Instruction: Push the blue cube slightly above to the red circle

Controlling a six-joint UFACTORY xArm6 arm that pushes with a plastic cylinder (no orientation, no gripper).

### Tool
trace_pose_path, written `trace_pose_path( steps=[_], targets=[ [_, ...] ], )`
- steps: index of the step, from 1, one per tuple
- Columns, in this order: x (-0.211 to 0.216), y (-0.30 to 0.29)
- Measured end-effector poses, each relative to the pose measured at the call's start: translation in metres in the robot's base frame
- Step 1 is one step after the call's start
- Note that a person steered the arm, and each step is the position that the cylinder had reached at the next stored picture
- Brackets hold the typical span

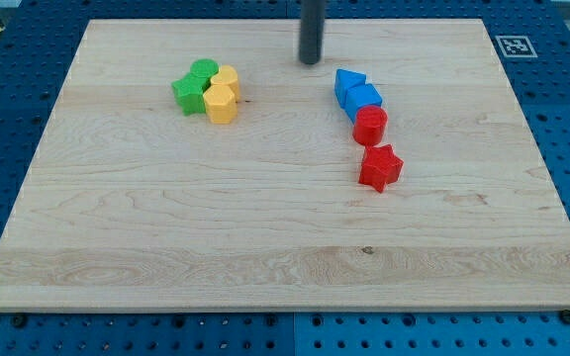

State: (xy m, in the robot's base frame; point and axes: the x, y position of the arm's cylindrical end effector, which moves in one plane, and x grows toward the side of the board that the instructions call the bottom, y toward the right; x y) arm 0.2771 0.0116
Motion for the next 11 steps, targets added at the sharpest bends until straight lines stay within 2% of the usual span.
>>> trace_pose_path(
  steps=[2,3,5,7,11],
  targets=[
    [0.062,-0.02],
    [0.064,-0.02],
    [0.095,0.008],
    [0.096,0.068],
    [0.093,0.063]
  ],
)
